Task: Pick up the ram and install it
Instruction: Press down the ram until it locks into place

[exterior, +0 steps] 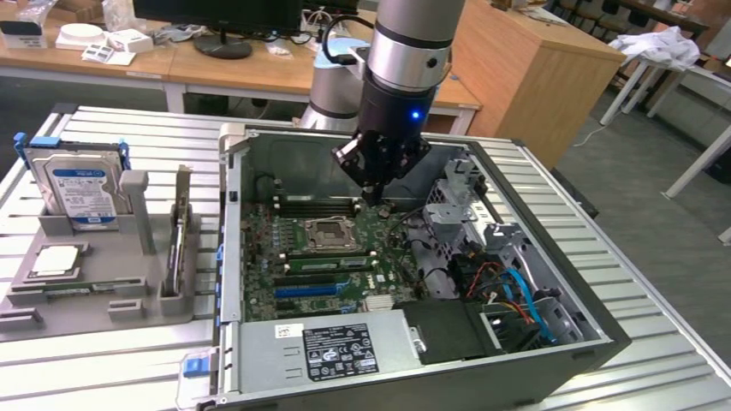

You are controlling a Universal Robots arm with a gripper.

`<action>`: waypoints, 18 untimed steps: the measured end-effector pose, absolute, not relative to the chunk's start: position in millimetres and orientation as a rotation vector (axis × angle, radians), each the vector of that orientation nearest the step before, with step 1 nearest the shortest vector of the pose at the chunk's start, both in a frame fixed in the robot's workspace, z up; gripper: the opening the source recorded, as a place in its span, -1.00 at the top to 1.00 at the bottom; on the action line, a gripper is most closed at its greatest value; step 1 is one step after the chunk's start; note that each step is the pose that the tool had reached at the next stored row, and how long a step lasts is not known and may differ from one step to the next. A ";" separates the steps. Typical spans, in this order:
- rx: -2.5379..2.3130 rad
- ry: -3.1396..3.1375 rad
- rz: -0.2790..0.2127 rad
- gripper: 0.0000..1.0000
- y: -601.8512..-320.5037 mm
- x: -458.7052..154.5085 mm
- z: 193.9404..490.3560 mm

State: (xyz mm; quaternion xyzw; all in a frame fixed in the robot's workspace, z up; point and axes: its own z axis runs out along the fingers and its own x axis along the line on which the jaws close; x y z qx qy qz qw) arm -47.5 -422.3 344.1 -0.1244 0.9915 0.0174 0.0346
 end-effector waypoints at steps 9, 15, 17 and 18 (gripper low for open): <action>-0.387 3.092 0.063 0.79 -422.3 -47.5 344.1; -0.354 3.132 0.071 0.79 -422.3 -47.5 344.1; -0.309 3.136 0.071 0.79 -422.3 -47.5 344.1; -0.283 3.138 0.071 0.79 -422.3 -47.5 344.1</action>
